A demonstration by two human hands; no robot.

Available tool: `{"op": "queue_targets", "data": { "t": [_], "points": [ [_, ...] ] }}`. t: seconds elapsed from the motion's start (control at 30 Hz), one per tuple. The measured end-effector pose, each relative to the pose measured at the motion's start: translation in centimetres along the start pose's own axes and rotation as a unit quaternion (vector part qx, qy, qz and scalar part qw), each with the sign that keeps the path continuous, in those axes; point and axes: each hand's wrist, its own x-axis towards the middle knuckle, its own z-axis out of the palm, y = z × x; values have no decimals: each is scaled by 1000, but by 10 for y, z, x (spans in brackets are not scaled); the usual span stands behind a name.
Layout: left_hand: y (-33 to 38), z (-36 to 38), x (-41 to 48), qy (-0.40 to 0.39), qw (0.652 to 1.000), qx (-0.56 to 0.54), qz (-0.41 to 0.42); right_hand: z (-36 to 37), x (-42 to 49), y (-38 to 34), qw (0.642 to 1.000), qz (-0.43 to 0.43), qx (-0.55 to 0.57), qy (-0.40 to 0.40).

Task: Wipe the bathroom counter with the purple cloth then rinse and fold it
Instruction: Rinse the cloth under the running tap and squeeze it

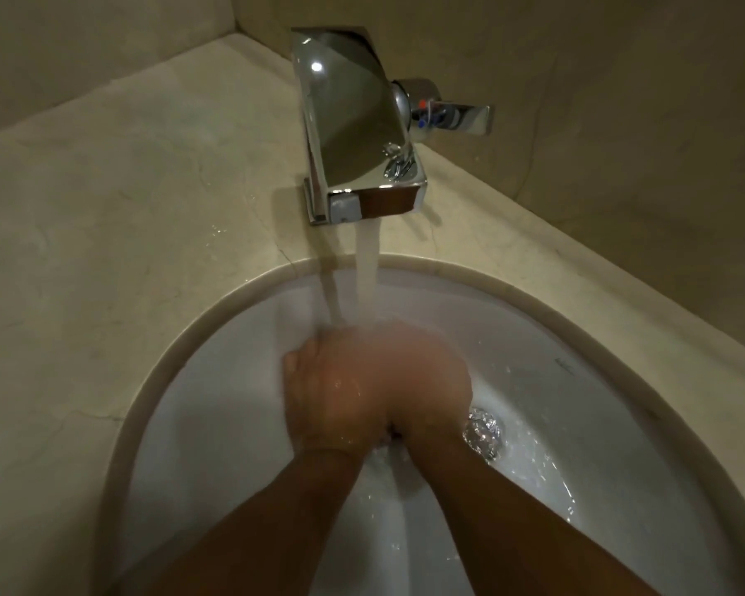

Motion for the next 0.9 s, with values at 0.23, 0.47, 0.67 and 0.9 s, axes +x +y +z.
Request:
{"op": "queue_targets", "data": {
  "t": [0.23,0.47,0.67,0.9],
  "points": [
    [-15,-30,15,33,991,37,123,-20,-11,-10,965,-182,174,79],
    [-32,-31,-15,14,982,-68,178,-4,-40,3,955,-153,250,53],
    [-20,-19,-13,24,991,-120,51,-3,-38,-8,965,-64,249,54],
    [-21,-10,-9,-46,992,88,79,6,-27,4,983,-92,149,63]
  ]
}}
